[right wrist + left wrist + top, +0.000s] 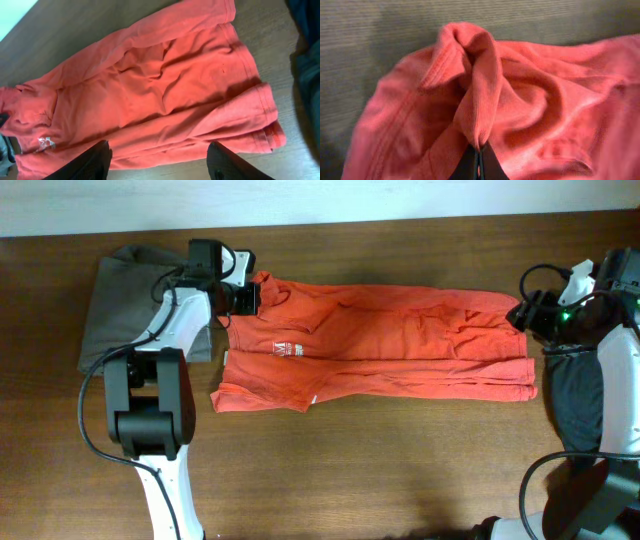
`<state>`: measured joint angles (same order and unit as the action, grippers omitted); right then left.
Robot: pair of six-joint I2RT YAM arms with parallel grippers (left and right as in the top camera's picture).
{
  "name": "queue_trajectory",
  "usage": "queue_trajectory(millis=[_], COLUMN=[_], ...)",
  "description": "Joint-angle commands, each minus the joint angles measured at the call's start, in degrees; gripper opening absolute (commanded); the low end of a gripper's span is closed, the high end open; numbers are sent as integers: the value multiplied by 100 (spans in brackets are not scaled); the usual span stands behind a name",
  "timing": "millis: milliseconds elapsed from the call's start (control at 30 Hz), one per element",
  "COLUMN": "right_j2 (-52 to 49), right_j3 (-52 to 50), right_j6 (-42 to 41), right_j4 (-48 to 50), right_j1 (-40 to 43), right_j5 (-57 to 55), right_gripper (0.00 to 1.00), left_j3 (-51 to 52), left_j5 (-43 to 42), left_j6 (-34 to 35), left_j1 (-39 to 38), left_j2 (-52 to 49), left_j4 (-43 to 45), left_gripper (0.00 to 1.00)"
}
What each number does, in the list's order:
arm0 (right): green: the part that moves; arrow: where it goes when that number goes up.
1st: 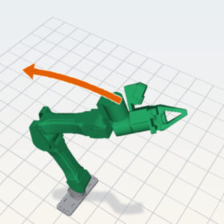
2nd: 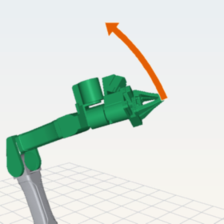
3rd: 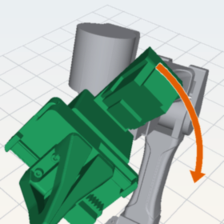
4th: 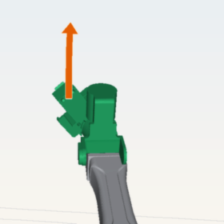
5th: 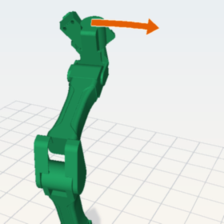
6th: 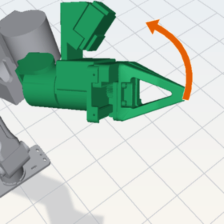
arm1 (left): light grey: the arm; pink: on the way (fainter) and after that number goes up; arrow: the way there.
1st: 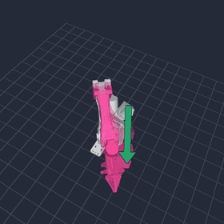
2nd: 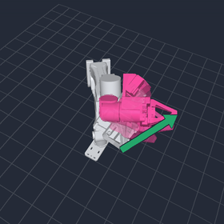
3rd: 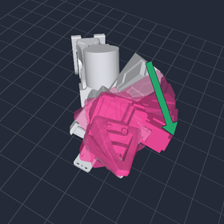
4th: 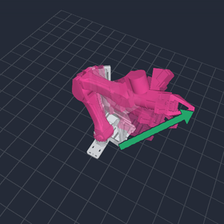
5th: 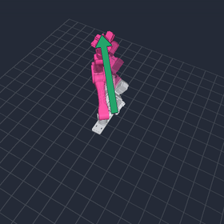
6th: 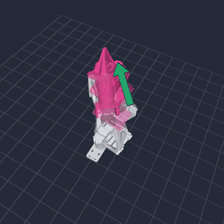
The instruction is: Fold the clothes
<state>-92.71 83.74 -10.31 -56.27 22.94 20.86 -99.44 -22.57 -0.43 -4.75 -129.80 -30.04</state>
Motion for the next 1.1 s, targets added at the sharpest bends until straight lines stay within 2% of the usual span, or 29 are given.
queue_trajectory(millis=[0,167,233,567,633,767,933,1000,1067], right_j2=[-48,-315,-610,-2092,-2319,-2859,-3163,-3211,-3202], right_j3=[63,66,66,81,81,81,81,81,98], right_j6=[59,42,44,42,9,-498,-673,-675,-671], right_j4=[345,839,1029,2643,2874,3558,3917,3987,3982], right_j1=[-4,-4,-4,-7,-4,-7,-7,-7,-4], right_j5=[-55,-50,-55,-96,-96,-98,-184,-179,-179], right_gripper=[68,67,67,66,62,63,64,57,31], left_j3=[-1058,-2063,-2162,-2164,-2164,-2164,-2164,-2164,-2164], left_j5=[-205,-205,-205,-203,-208,-205,-205,-205,-205], left_j6=[-48,-48,-48,-48,-46,-20,-4,-4,-4], left_j1=[52,52,52,52,50,48,122,122,122], left_j2=[216,544,654,813,813,813,855,868,870], left_j4=[-831,-2081,-2369,-3606,-3746,-4378,-4642,-4671,-4675], left_gripper=[0,0,0,0,0,1,1,1,0])
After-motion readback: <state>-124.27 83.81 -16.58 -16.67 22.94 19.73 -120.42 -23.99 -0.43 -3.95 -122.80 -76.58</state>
